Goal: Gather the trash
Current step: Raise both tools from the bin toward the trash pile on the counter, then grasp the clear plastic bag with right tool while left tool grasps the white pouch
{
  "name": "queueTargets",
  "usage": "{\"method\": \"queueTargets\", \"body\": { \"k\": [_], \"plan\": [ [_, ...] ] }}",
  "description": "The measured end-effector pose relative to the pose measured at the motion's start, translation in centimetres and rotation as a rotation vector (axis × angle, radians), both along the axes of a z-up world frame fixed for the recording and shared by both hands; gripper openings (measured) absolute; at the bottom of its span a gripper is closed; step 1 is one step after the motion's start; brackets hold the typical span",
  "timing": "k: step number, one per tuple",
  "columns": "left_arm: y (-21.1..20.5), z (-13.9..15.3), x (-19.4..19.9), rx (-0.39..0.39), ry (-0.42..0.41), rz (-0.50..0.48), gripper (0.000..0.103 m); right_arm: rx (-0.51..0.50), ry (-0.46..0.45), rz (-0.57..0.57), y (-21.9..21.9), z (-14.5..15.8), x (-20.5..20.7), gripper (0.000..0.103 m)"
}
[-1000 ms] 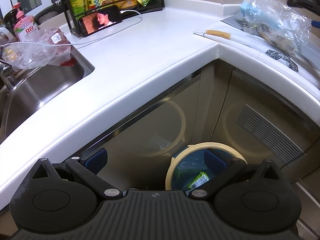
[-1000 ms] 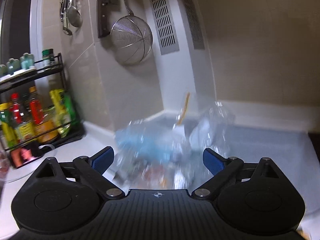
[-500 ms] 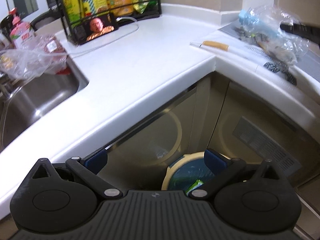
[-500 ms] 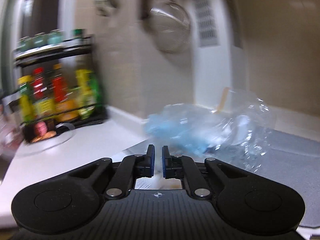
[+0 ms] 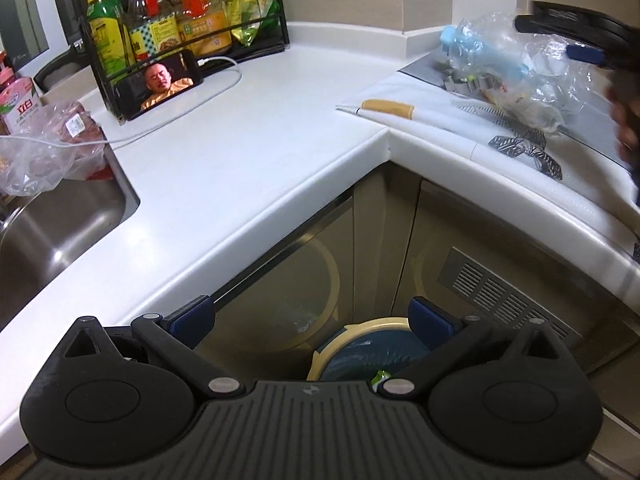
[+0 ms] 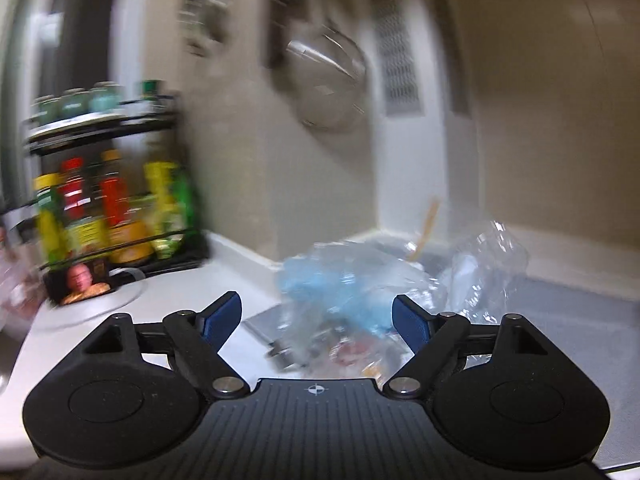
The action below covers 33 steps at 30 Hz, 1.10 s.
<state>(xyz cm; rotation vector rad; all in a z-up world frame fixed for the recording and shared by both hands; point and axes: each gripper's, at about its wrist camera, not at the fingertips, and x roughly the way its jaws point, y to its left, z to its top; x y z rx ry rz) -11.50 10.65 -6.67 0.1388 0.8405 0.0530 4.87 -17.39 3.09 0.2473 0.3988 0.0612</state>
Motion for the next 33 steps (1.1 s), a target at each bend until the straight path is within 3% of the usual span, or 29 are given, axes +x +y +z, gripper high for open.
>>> {"method": "queueTargets", "body": {
  "k": [2,3,4,5,6,7,12,18,21,25,26,28,29,31,33],
  "plan": [
    [0.5,0.2,-0.2,0.001,-0.002,0.014,0.103,0.044,0.086,-0.051,-0.1,-1.3,2.9,0.085],
    [0.7,0.3,-0.2,0.001,-0.004,0.019,0.103,0.066,0.117,-0.058,0.0,-2.1,3.9,0.078],
    [0.9,0.5,-0.3,0.002,-0.006,0.025,0.103,0.087,0.129,-0.038,0.2,-2.9,4.6,0.063],
    [1.1,0.6,-0.3,0.005,-0.008,0.031,0.103,0.104,0.142,-0.028,0.4,-3.5,5.1,0.015],
    [1.3,0.8,-0.3,0.008,-0.010,0.035,0.103,0.124,0.162,-0.045,0.4,-3.9,5.2,0.001],
    [1.4,0.8,-0.3,0.010,-0.014,0.039,0.103,0.155,0.154,-0.069,0.1,-4.2,4.7,0.000],
    [1.4,0.8,0.0,-0.003,-0.009,0.035,0.103,0.168,0.009,-0.102,-2.6,-2.2,-1.3,0.000],
    [-1.4,1.1,0.5,-0.010,-0.022,-0.037,0.103,0.041,-0.123,-0.182,-6.5,1.6,-10.7,0.000],
    [-3.1,1.6,0.8,-0.016,-0.035,-0.076,0.103,-0.025,-0.110,-0.187,-7.4,1.9,-13.5,0.001],
    [-5.2,2.3,1.0,-0.013,-0.052,-0.112,0.103,0.021,0.016,-0.187,-8.6,-0.4,-13.3,0.002],
    [-5.5,2.5,1.0,-0.010,-0.055,-0.117,0.103,0.044,0.069,-0.213,-9.1,-1.2,-13.1,0.007],
    [-6.0,2.7,1.0,-0.005,-0.060,-0.121,0.103,0.076,0.124,-0.280,-9.9,-2.5,-13.7,0.029],
    [-6.1,2.8,1.0,-0.005,-0.062,-0.122,0.103,0.082,0.127,-0.312,-10.3,-2.9,-14.5,0.050],
    [-6.1,2.9,1.2,-0.003,-0.060,-0.120,0.103,0.081,0.096,-0.365,-10.4,-3.2,-16.4,0.066],
    [-6.4,3.0,1.7,0.000,-0.056,-0.119,0.103,0.049,0.057,-0.389,-9.9,-2.9,-17.9,0.075]
  ]
}}
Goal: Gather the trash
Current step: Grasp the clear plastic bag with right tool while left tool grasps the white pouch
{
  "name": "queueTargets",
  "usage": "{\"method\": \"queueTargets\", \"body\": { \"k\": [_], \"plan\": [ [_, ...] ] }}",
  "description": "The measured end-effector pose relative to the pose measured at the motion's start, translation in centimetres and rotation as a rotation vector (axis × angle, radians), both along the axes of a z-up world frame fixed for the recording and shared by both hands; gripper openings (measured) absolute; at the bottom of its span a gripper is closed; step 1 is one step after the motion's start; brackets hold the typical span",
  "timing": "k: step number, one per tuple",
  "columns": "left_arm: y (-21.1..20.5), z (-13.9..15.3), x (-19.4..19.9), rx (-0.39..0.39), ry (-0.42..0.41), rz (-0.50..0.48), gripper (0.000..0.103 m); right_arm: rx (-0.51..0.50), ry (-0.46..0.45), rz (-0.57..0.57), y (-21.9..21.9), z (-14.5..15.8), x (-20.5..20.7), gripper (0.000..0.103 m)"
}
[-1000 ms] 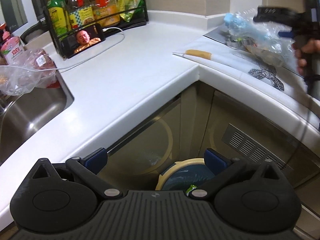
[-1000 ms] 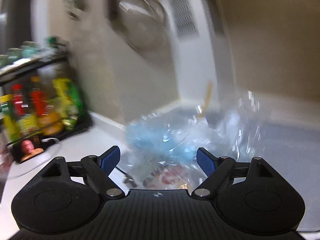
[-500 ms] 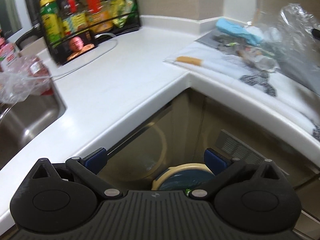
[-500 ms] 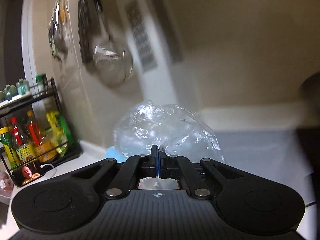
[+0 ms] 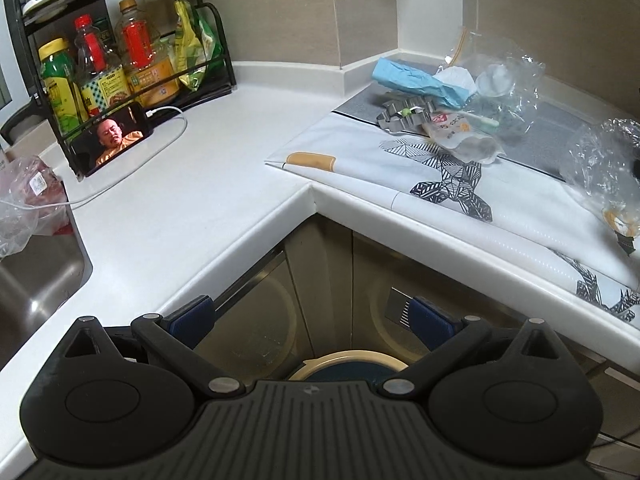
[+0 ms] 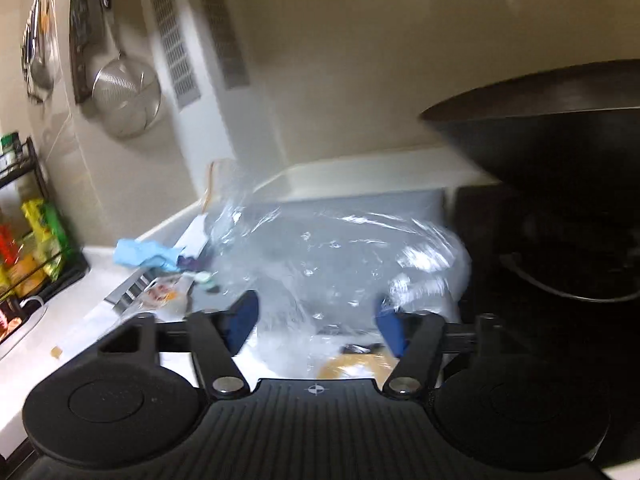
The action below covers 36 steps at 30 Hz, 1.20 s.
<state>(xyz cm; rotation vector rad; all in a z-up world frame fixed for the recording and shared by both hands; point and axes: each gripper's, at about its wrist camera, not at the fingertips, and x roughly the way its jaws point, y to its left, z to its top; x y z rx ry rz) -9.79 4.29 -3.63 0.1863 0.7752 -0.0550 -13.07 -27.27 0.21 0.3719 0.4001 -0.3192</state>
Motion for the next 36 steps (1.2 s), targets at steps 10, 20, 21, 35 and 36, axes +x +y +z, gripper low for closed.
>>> {"method": "queueTargets", "body": {
  "k": [10,20,21,35,36],
  "plan": [
    [-4.3,2.9,3.0,-0.037,-0.102,-0.036,0.103,-0.355,-0.255,0.039,3.0,5.0,-2.8,0.097],
    [-8.9,3.1,9.4,-0.097,-0.091,-0.085,0.103,-0.244,0.197,0.296,1.3,-1.3,6.4,0.096],
    [-9.3,2.8,10.2,-0.102,-0.082,-0.091,0.103,-0.236,0.215,0.305,1.0,-1.7,6.4,0.096],
    [-16.6,-2.2,21.1,-0.130,0.108,-0.137,0.103,-0.029,0.242,0.341,-2.4,-2.9,6.2,0.094],
    [-17.1,-2.6,21.7,-0.125,0.135,-0.152,0.103,-0.022,0.246,0.348,-2.5,-3.0,6.3,0.094]
  ]
}}
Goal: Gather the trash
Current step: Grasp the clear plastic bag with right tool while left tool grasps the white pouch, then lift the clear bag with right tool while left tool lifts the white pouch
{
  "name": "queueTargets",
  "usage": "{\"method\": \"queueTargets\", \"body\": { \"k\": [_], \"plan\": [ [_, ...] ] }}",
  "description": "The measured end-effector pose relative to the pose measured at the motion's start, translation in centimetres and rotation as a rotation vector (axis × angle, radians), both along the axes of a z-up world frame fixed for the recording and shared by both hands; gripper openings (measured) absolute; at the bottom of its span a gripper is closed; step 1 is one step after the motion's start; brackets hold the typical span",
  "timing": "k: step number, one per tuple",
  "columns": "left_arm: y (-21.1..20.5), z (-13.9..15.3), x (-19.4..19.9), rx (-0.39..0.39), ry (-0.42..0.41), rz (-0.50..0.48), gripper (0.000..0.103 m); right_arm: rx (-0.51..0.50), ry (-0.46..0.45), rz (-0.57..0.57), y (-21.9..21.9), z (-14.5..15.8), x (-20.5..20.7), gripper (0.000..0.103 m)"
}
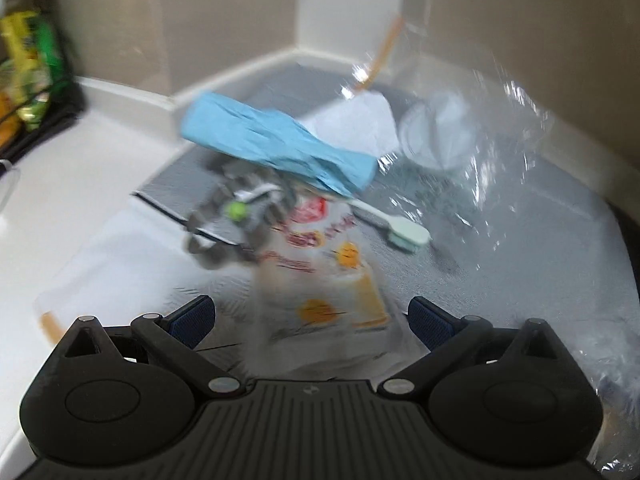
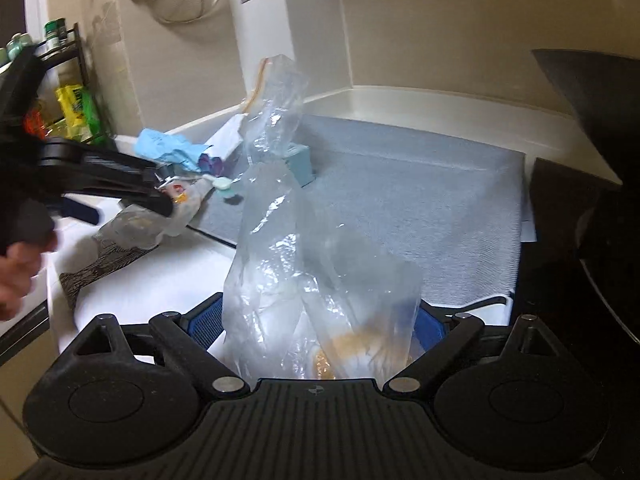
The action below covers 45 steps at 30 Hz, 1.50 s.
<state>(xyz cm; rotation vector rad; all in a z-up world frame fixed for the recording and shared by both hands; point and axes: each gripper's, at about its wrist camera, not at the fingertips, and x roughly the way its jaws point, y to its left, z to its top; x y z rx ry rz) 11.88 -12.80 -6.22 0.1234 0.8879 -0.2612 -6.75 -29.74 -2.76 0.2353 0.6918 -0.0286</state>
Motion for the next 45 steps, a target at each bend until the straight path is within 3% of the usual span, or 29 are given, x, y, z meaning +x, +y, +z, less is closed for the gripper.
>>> {"method": "queueTargets", "body": {
  "k": [4,5,7,8,9,10,15,19,30,40,45],
  "plan": [
    [-1.1,-1.1,1.6,0.063,0.067,0.008,0.100,0.019,0.005,-0.015,-0.5,-0.1,0.2,0.093],
    [-1.0,-1.1,1.7,0.063,0.063,0.025,0.095,0.014,0.003,-0.025,-0.5,-0.1,0.2,0.085],
    [-0.8,-0.7,1.8,0.079,0.077,0.042,0.082,0.025,-0.008,-0.043,-0.8,0.0,0.4,0.058],
    [-0.7,-0.4,1.9,0.080,0.085,0.045,0.081,0.045,-0.011,-0.046,-1.2,-0.1,0.5,0.032],
    [-0.6,0.0,1.9,0.078,0.091,0.045,0.080,0.065,-0.011,-0.049,-1.4,-0.1,0.5,0.013],
    [-0.5,0.3,1.9,0.073,0.093,0.037,0.079,0.079,-0.016,-0.052,-1.6,-0.1,0.4,0.008],
    [0.6,2.8,1.2,-0.022,0.100,-0.001,0.078,0.110,-0.112,-0.039,-1.8,0.4,-0.5,0.006],
    [2.3,4.3,0.9,-0.136,0.159,-0.015,0.078,0.134,-0.122,-0.061,-2.3,0.2,-0.6,0.006],
    [4.3,8.0,-2.4,-0.309,0.200,-0.098,0.077,0.181,-0.132,-0.067,-2.8,-0.1,-0.6,0.006],
    [3.5,10.8,-4.4,-0.425,0.188,-0.160,0.069,0.223,-0.120,-0.094,-3.6,-0.4,-0.4,0.006],
    [3.2,11.8,-4.7,-0.428,0.141,-0.168,0.068,0.226,-0.124,-0.096,-3.4,-0.3,-0.2,0.006]
  ]
}}
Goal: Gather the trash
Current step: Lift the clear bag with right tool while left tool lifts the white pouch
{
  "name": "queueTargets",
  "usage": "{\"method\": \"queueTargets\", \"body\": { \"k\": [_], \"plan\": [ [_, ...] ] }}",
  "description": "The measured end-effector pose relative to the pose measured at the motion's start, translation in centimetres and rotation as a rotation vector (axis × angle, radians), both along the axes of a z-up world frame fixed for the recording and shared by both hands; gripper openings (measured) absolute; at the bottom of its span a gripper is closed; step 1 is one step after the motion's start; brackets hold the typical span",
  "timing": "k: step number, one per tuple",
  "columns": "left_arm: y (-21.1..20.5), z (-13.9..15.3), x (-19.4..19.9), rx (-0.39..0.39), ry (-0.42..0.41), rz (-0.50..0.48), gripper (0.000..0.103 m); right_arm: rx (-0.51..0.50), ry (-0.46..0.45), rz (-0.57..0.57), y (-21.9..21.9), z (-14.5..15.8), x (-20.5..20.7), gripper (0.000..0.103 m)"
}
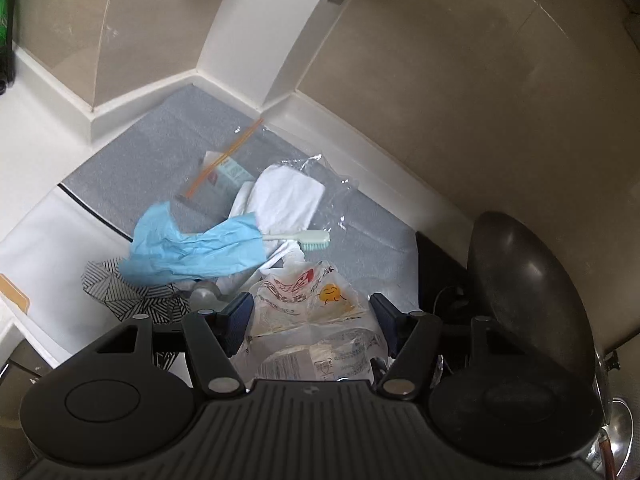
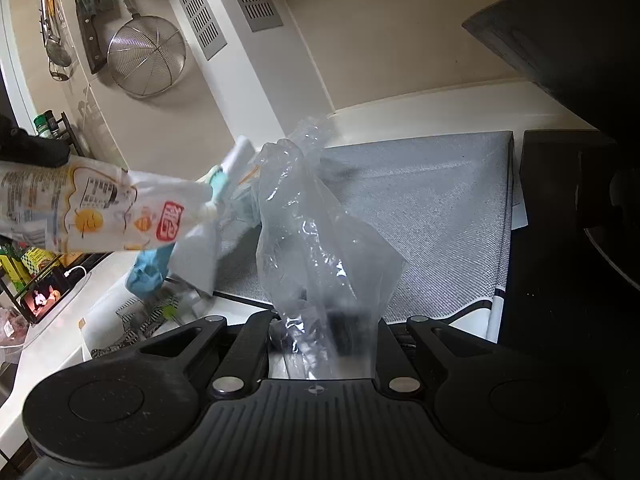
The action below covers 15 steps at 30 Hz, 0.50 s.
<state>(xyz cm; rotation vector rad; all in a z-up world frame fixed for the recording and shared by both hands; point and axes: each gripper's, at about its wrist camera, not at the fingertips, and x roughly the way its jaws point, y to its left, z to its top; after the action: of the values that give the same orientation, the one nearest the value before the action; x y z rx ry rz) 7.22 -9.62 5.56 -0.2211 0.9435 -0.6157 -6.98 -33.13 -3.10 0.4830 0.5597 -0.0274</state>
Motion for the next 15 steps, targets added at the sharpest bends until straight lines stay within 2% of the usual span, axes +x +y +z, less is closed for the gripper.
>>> {"method": "queueTargets", "body": {
  "k": [4,6,11,15],
  "plan": [
    [0.1,0.3,-0.6,-0.014,-0.014,-0.006,0.068,-0.004,-0.015,0.001,0.1,0.1,-0.1,0.006],
    [-0.3,0.8,-1.6,-0.037,-0.038,-0.046,0.068,-0.012,-0.030,0.007,0.2,0.2,-0.2,0.006],
    [-3.5,1.3,-4.2,-0.030,-0.077,-0.144,0.068,-0.011,-0.030,-0.011,0.0,0.2,-0.1,0.006],
    [-4.2,2.1,-5.8,-0.053,-0.105,-0.184,0.068,0.001,-0.022,-0.037,-0.4,0.1,-0.1,0.006]
  ]
}}
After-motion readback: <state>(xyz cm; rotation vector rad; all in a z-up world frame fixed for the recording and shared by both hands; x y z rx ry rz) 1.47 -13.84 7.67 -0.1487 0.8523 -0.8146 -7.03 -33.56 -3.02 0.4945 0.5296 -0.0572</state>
